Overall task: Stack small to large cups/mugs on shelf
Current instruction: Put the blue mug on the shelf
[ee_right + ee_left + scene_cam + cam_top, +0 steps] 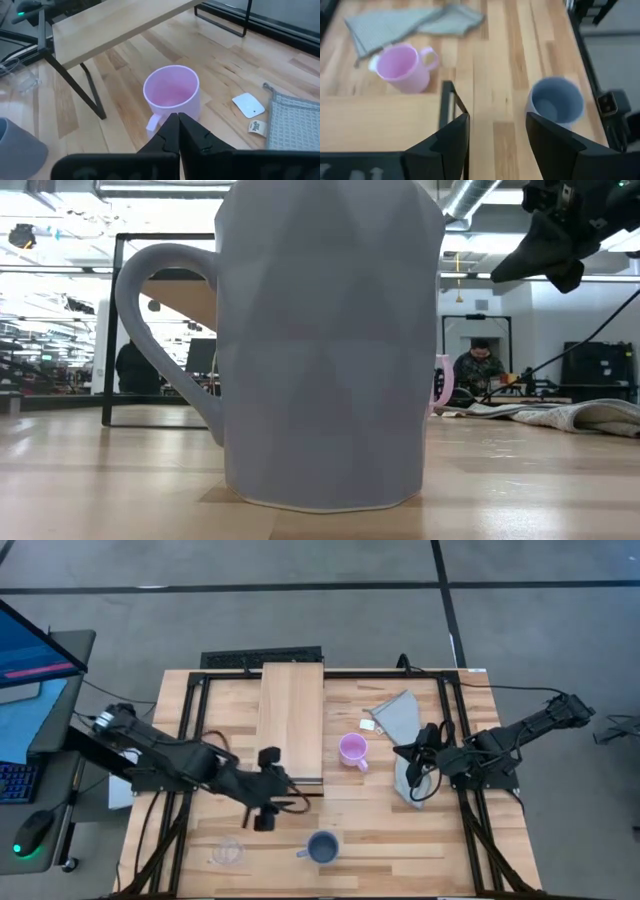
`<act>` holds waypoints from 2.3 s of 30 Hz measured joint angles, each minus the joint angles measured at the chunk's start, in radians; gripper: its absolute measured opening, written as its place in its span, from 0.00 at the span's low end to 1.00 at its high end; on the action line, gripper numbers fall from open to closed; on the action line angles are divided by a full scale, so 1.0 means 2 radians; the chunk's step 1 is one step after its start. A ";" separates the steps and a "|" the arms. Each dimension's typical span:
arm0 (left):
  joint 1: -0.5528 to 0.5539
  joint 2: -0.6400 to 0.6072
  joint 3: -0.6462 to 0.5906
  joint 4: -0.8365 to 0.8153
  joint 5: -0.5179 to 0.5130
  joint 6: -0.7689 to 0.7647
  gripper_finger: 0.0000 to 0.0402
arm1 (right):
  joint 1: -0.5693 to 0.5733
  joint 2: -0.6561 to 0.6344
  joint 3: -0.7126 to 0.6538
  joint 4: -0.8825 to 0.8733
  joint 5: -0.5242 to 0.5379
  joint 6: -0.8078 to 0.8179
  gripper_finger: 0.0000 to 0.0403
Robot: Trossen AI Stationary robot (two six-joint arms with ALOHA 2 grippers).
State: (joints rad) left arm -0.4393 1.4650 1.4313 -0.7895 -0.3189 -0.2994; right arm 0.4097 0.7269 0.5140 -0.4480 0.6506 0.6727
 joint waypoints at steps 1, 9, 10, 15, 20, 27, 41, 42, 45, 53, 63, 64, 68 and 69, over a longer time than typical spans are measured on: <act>0.000 0.016 0.015 -0.011 0.004 -0.003 0.47 | 0.000 0.000 0.000 0.000 0.000 0.000 0.05; -0.005 0.119 0.109 -0.057 0.067 -0.006 0.47 | 0.000 0.000 0.000 0.000 -0.002 0.000 0.05; -0.007 0.129 0.117 -0.061 0.068 -0.009 0.47 | 0.000 0.000 0.000 0.000 -0.005 0.000 0.05; -0.013 0.168 0.135 -0.074 0.073 -0.022 0.47 | 0.000 0.000 0.000 -0.007 -0.030 0.000 0.05; -0.013 0.191 0.138 -0.066 0.079 -0.053 0.47 | 0.000 0.000 0.000 -0.007 -0.039 0.000 0.04; -0.013 0.223 0.138 -0.045 0.084 -0.078 0.47 | 0.000 0.000 0.000 -0.007 -0.039 0.000 0.06; -0.013 0.235 0.138 -0.008 0.088 -0.091 0.47 | 0.000 0.000 0.000 -0.007 -0.039 0.006 0.05; -0.013 0.235 0.138 -0.010 0.088 -0.093 0.47 | 0.000 0.000 0.000 -0.007 -0.039 0.008 0.05; -0.014 0.235 0.138 -0.013 0.081 -0.096 0.47 | 0.000 0.000 0.000 -0.007 -0.040 0.017 0.04; -0.018 0.254 0.138 -0.008 0.070 -0.109 0.47 | 0.000 0.000 0.000 0.007 -0.040 0.017 0.05; -0.017 0.267 0.137 -0.011 0.066 -0.113 0.47 | 0.000 0.000 0.000 0.008 -0.040 0.017 0.05; -0.016 0.267 0.137 -0.015 0.061 -0.113 0.47 | 0.000 0.000 0.000 0.008 -0.040 0.017 0.05; -0.010 0.275 0.138 -0.011 0.073 -0.123 0.47 | 0.001 0.000 0.000 0.008 -0.041 0.017 0.04; -0.010 0.280 0.138 -0.008 0.080 -0.123 0.47 | 0.001 0.000 0.000 0.007 -0.042 0.017 0.04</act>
State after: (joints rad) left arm -0.4589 2.0245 1.7073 -0.8045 -0.1590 -0.5453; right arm 0.4118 0.7273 0.5140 -0.4332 0.5664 0.7066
